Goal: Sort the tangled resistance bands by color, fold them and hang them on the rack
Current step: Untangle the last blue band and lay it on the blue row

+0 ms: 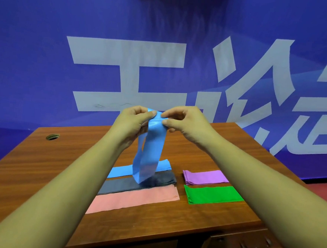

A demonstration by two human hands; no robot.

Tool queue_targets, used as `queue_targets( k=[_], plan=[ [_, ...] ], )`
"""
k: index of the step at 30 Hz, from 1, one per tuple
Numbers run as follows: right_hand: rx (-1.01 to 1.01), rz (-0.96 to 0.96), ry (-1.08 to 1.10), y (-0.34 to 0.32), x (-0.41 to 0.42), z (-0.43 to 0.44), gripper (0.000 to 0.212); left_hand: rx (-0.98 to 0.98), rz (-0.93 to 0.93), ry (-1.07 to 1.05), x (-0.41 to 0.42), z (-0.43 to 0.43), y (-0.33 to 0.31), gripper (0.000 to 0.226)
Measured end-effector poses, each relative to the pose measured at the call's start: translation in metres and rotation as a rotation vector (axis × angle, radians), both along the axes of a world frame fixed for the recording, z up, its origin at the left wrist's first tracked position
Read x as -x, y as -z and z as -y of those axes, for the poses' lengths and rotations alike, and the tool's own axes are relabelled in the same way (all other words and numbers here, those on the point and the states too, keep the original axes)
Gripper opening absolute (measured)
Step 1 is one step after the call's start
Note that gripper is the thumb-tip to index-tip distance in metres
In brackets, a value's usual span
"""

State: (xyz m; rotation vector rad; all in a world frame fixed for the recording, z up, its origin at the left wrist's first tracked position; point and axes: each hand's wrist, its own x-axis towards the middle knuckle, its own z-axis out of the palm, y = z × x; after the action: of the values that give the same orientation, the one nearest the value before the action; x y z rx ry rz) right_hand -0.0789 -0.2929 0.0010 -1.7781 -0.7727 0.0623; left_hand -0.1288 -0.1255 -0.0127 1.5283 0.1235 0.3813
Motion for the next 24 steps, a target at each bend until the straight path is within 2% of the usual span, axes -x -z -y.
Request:
queue_targets(
  k=[3,5,7,9,12,15,17,20,22,24],
  plan=[
    [-0.019,0.054,0.075,0.000,-0.006,-0.006,0.011,0.076,0.019,0.034,0.002,-0.006,0.001,0.035],
    [-0.029,0.074,0.105,0.000,-0.010,-0.009,0.007,-0.048,0.036,0.043,0.004,-0.009,0.002,0.042],
    [-0.033,0.091,0.111,-0.001,-0.012,-0.010,0.006,-0.296,0.070,0.038,0.006,-0.012,0.006,0.026],
    [-0.018,0.112,0.124,-0.002,-0.012,-0.011,0.004,-0.425,0.123,-0.001,0.007,-0.014,0.007,0.009],
    [0.028,0.135,0.150,-0.004,-0.011,-0.012,0.004,-0.485,0.179,-0.069,0.007,-0.015,0.006,0.014],
    [0.087,0.152,0.086,-0.011,-0.008,-0.016,0.007,-0.536,0.225,-0.137,0.006,-0.017,0.007,0.015],
    [0.152,0.208,0.062,-0.016,-0.005,-0.022,0.008,-0.461,0.197,-0.135,0.006,-0.019,0.010,0.004],
    [0.103,0.231,0.118,-0.026,-0.003,-0.034,0.010,-0.178,0.127,0.085,0.006,-0.025,0.025,0.029],
    [0.007,0.146,0.141,-0.032,-0.005,-0.041,0.010,-0.194,0.034,0.172,0.008,-0.032,0.043,0.034],
    [-0.075,0.042,0.156,-0.037,-0.009,-0.046,0.009,-0.262,-0.055,0.222,0.011,-0.042,0.065,0.029]
  ],
)
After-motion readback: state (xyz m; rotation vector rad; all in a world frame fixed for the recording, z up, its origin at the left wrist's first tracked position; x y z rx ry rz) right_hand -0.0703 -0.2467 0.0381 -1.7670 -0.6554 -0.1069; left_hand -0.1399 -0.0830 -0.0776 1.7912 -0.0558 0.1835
